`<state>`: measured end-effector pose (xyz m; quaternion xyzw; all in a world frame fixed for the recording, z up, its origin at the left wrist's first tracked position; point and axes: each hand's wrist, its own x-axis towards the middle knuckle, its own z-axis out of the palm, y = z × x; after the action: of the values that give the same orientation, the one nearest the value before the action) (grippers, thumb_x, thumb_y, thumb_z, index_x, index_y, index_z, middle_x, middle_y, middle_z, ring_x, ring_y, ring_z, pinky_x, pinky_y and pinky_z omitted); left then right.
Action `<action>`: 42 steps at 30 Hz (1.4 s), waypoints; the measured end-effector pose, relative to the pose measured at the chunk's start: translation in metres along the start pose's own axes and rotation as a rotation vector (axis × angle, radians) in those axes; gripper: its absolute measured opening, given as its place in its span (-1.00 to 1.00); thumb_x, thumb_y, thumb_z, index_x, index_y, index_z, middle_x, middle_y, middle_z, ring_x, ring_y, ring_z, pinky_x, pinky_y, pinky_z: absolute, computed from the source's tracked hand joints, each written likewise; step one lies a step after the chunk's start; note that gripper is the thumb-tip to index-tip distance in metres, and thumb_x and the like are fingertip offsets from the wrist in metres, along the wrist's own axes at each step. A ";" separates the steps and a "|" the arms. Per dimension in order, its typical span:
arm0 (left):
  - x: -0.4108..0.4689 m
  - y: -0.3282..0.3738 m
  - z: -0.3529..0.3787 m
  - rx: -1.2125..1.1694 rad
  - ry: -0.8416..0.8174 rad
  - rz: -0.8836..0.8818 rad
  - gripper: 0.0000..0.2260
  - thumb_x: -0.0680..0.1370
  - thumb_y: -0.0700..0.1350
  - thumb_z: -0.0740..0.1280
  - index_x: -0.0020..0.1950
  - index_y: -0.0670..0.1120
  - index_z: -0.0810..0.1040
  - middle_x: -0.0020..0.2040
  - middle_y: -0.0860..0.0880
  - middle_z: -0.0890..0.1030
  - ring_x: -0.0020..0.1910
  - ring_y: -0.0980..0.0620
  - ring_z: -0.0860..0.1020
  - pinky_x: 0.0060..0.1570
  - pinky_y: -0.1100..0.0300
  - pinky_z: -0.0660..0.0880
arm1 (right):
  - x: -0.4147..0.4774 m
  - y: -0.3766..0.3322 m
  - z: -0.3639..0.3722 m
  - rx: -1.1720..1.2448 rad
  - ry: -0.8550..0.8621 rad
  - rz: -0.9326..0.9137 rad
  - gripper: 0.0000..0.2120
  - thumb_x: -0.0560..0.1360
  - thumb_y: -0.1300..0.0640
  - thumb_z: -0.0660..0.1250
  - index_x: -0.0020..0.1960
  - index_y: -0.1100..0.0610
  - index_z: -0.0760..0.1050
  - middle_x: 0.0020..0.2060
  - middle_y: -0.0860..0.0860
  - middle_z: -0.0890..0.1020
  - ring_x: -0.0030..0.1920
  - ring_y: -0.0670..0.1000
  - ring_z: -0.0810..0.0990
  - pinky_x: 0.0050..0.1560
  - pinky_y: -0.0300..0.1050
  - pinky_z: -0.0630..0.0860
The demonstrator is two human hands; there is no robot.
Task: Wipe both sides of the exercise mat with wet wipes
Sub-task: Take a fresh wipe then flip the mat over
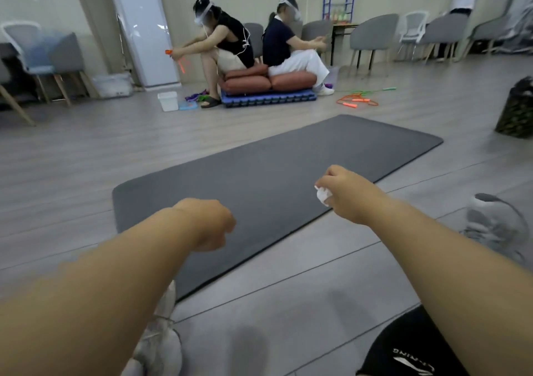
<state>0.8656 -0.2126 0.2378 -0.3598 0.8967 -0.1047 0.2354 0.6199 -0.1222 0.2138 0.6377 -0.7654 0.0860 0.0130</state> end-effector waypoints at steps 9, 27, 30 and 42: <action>0.028 0.023 -0.102 0.204 0.113 0.115 -0.68 0.58 0.04 0.22 0.34 0.07 0.41 0.27 -0.03 0.47 0.22 -0.11 0.48 0.15 0.08 0.45 | -0.033 0.066 -0.043 -0.136 0.200 0.168 -0.75 0.54 0.14 0.23 0.21 0.07 0.46 0.07 0.02 0.43 -0.13 0.08 0.44 -0.19 -0.10 0.45; 0.090 0.084 -0.215 -0.029 0.474 0.466 -0.71 0.57 0.07 0.22 0.24 0.02 0.49 0.22 -0.02 0.50 0.16 -0.09 0.50 0.06 0.09 0.45 | -0.106 0.098 -0.200 -0.541 0.148 0.678 -0.72 0.54 0.03 0.22 0.23 0.04 0.44 0.11 0.03 0.43 0.08 0.12 0.48 -0.04 -0.02 0.49; 0.090 0.085 -0.209 -0.056 0.516 0.530 -0.70 0.56 0.10 0.23 0.23 0.03 0.50 0.20 -0.01 0.51 0.15 -0.08 0.50 0.08 0.09 0.46 | -0.119 0.081 -0.200 -0.590 0.146 0.736 -0.72 0.52 0.04 0.21 0.21 0.03 0.46 0.10 0.03 0.45 0.08 0.12 0.49 -0.06 -0.04 0.49; 0.112 0.112 -0.171 0.059 0.437 0.568 -0.71 0.57 0.09 0.20 0.23 0.02 0.49 0.20 -0.01 0.49 0.14 -0.07 0.51 0.09 0.08 0.48 | -0.120 0.087 -0.175 -0.693 0.021 0.693 -0.70 0.53 0.03 0.21 0.25 -0.03 0.44 0.19 -0.02 0.44 0.15 0.09 0.47 0.00 0.02 0.52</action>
<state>0.6437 -0.2067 0.3074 -0.0582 0.9867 -0.1353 0.0681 0.5419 0.0357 0.3606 0.3026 -0.9160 -0.1681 0.2028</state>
